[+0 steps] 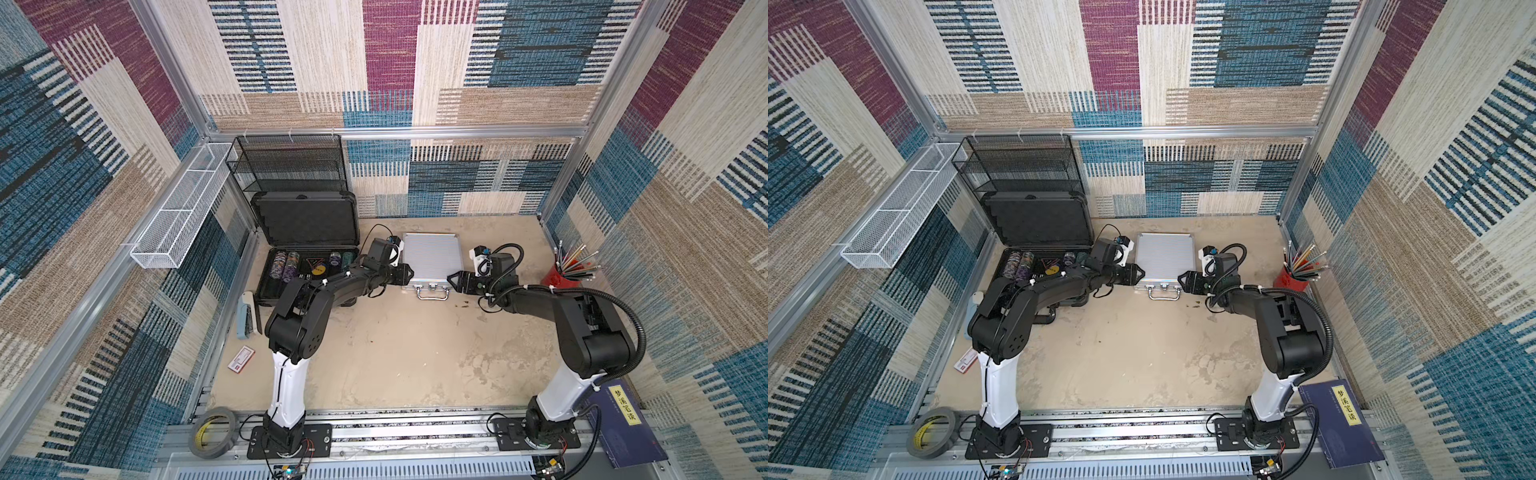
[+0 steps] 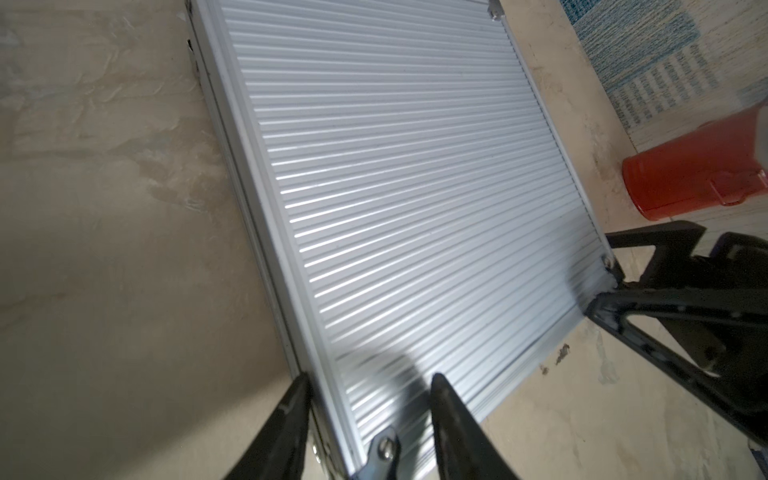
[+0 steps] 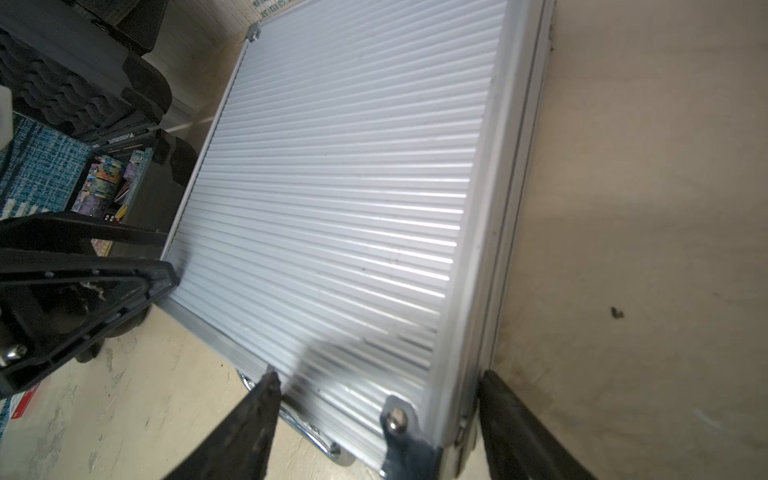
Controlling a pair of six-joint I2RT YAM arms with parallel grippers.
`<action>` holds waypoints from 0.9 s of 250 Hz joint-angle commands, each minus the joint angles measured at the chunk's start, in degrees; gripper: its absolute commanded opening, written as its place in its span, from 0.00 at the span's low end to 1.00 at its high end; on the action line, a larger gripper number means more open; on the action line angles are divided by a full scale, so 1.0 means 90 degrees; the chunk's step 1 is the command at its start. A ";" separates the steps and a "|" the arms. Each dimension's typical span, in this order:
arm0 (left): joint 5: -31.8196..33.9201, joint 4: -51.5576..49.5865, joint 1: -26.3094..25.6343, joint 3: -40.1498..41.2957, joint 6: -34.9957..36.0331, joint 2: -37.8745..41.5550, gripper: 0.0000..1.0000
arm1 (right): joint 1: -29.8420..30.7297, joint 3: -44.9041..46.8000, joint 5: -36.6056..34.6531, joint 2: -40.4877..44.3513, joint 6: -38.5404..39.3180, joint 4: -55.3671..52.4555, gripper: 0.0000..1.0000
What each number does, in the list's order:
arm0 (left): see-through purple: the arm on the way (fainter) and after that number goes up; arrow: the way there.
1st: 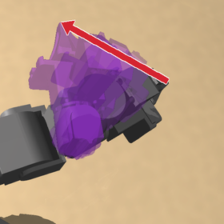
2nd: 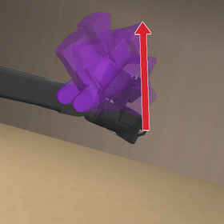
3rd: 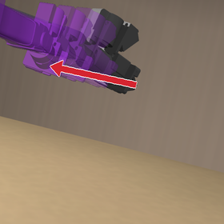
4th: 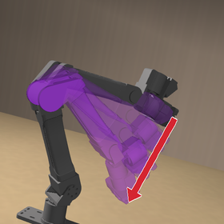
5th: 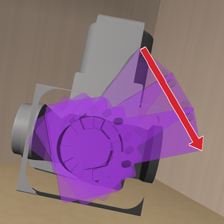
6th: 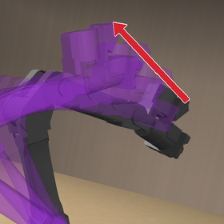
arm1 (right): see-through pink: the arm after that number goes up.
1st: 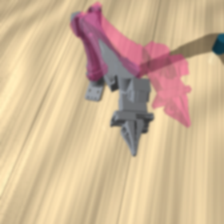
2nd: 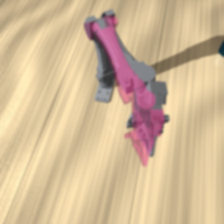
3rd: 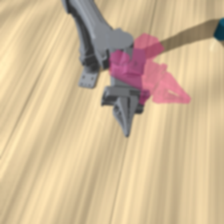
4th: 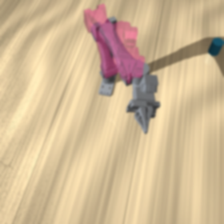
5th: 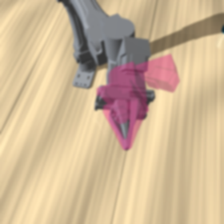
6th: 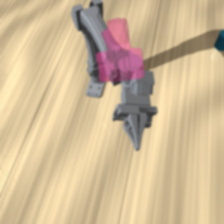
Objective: Open the poker set cases
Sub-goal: Move the poker set case to the center of the board.
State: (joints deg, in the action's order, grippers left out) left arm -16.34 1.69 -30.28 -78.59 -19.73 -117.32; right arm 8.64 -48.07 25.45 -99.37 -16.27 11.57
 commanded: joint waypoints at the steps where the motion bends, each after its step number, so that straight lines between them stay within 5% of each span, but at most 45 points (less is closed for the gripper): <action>1: -0.0413 0.0007 -0.0048 0.0176 -0.0006 0.0198 0.48 | 0.0070 0.0011 0.0186 0.0094 -0.0150 -0.0124 0.75; 121: 0.0191 -0.0131 0.0583 0.0587 0.0424 0.1354 0.60 | -0.0074 -0.0285 -0.1641 0.1154 -0.0196 -0.1222 0.86; 225: 0.0101 -0.1214 0.0281 0.1357 0.1507 0.3001 0.58 | 0.0346 0.1485 0.0216 0.2361 -0.0236 -0.0485 0.79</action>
State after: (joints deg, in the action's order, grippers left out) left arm -15.70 -4.93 -26.89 -69.21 -12.40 -94.48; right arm 10.50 -38.54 21.96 -80.01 -16.25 1.65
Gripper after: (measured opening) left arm 0.576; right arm 0.799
